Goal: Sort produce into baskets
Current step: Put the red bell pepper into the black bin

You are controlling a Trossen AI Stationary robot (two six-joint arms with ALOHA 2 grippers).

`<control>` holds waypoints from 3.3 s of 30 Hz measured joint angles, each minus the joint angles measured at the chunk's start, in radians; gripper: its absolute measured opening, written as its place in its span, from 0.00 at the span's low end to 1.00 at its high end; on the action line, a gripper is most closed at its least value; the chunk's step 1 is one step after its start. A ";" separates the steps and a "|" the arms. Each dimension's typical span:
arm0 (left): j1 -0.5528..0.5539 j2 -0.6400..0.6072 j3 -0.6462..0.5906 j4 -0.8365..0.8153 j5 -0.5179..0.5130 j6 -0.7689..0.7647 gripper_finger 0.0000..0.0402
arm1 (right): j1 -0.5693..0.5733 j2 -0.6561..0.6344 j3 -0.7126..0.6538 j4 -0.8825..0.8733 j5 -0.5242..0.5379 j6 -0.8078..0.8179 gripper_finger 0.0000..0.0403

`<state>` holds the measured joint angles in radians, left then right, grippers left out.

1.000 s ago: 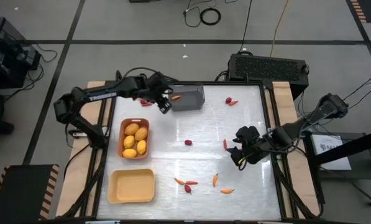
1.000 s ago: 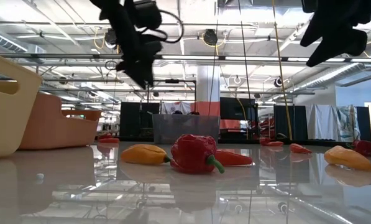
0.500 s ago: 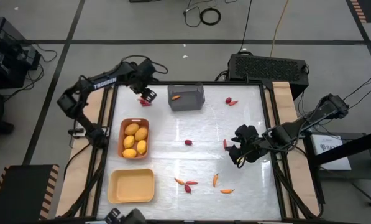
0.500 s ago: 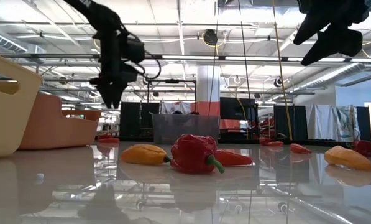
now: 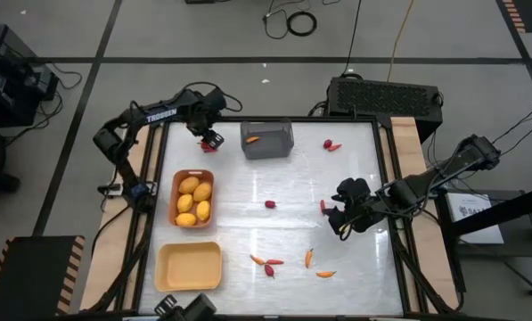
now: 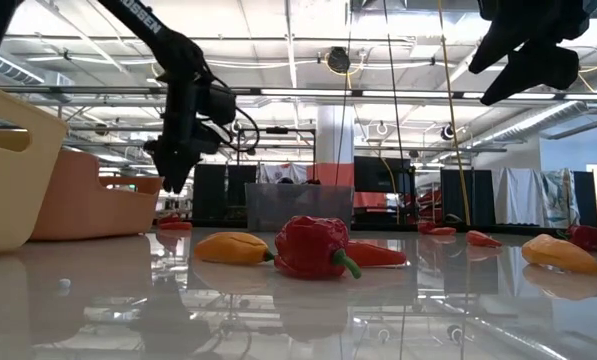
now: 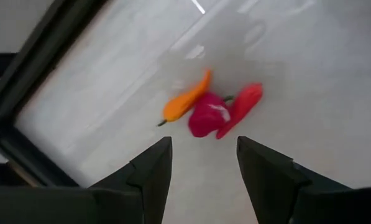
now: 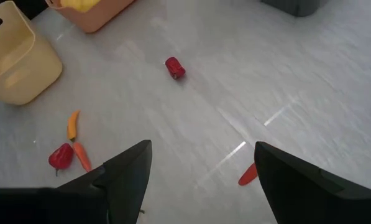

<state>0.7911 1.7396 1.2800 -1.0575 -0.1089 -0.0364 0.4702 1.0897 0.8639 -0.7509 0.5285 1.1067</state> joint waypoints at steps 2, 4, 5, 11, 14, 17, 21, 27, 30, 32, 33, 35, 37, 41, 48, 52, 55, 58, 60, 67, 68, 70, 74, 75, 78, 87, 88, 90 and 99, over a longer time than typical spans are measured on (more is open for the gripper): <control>-0.027 0.002 0.000 0.002 0.000 0.021 0.46 | -0.006 0.000 0.000 0.000 0.001 -0.001 0.69; -0.058 0.002 0.000 0.007 0.000 0.045 0.46 | -0.014 0.000 0.000 0.000 0.000 -0.007 0.69; -0.074 0.002 0.000 0.013 0.000 0.050 0.46 | -0.019 0.000 0.000 0.000 0.000 -0.012 0.69; -0.164 0.025 0.000 0.028 0.000 0.107 0.46 | -0.046 0.000 0.000 0.000 0.001 -0.023 0.69; -0.188 0.067 0.000 0.022 -0.006 0.122 0.46 | -0.053 0.000 0.000 0.008 0.001 -0.023 0.69; -0.202 0.122 0.000 0.017 -0.082 0.122 0.46 | -0.057 0.000 0.000 0.027 0.000 -0.023 0.69; -0.213 0.167 0.000 0.017 -0.151 0.131 0.46 | -0.057 0.000 0.000 0.044 0.000 -0.020 0.69; -0.216 0.183 0.000 0.022 -0.151 0.161 0.46 | -0.057 0.000 0.000 0.047 -0.006 -0.003 0.69; -0.212 0.183 0.000 0.028 -0.152 0.192 0.46 | -0.057 0.000 0.000 0.047 -0.007 0.000 0.69; -0.207 0.183 0.000 0.028 -0.150 0.209 0.46 | -0.057 0.000 0.000 0.047 -0.010 0.000 0.69; -0.205 0.183 0.000 0.028 -0.147 0.215 0.46 | -0.057 0.000 0.000 0.047 -0.010 0.000 0.69; -0.199 0.183 0.000 0.032 -0.138 0.236 0.46 | -0.057 0.000 0.000 0.047 -0.010 0.000 0.69; -0.190 0.186 0.000 0.041 -0.135 0.251 0.46 | -0.057 0.000 0.000 0.047 -0.010 0.000 0.69; -0.176 0.219 0.000 0.046 -0.126 0.263 0.46 | -0.057 0.000 0.000 0.049 -0.010 0.000 0.69; -0.185 0.262 0.005 0.045 -0.132 0.263 0.46 | -0.057 0.000 0.000 0.070 -0.010 0.015 0.69; -0.187 0.264 0.004 0.046 -0.136 0.279 0.43 | -0.056 0.000 0.000 0.076 -0.010 0.015 0.69; -0.189 0.265 0.004 0.039 -0.134 0.279 0.35 | -0.056 0.000 0.000 0.077 -0.010 0.015 0.69; -0.194 0.266 0.004 0.031 -0.123 0.279 0.24 | -0.056 0.000 0.000 0.077 -0.010 0.015 0.69; -0.202 0.264 0.003 0.026 -0.124 0.278 0.17 | -0.056 0.000 0.000 0.077 -0.010 0.015 0.69; -0.226 0.203 -0.006 0.033 -0.128 0.277 0.02 | -0.056 0.000 0.000 0.079 -0.010 0.009 0.69; -0.229 0.183 -0.005 0.037 -0.130 0.267 0.02 | -0.056 0.000 0.000 0.079 -0.009 0.008 0.69; -0.230 0.147 -0.003 0.040 -0.130 0.251 0.03 | -0.056 0.000 0.000 0.079 -0.009 0.008 0.69; -0.237 0.074 -0.003 0.069 -0.129 0.225 0.06 | -0.056 0.016 0.000 0.082 -0.004 0.007 0.69; -0.240 0.054 -0.003 0.077 -0.124 0.225 0.06 | -0.056 0.025 0.000 0.084 -0.004 0.007 0.69; -0.246 0.002 -0.002 0.132 -0.077 0.224 0.06 | -0.056 0.061 0.000 0.090 -0.005 0.007 0.69; -0.256 -0.080 -0.001 0.396 0.070 0.092 0.06 | -0.056 0.156 0.000 0.183 -0.067 -0.017 0.69; -0.257 -0.080 -0.001 0.433 0.097 0.076 0.06 | -0.056 0.158 0.000 0.189 -0.069 -0.022 0.69; -0.259 -0.080 -0.001 0.518 0.138 0.056 0.06 | -0.056 0.158 0.000 0.189 -0.071 -0.023 0.69; -0.271 -0.020 0.000 0.768 0.165 -0.046 0.06 | -0.081 0.152 0.000 0.160 -0.017 -0.053 0.69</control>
<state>0.5205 1.7197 1.2800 -0.2895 0.0562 -0.0822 0.3891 1.2419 0.8635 -0.5913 0.5111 1.0538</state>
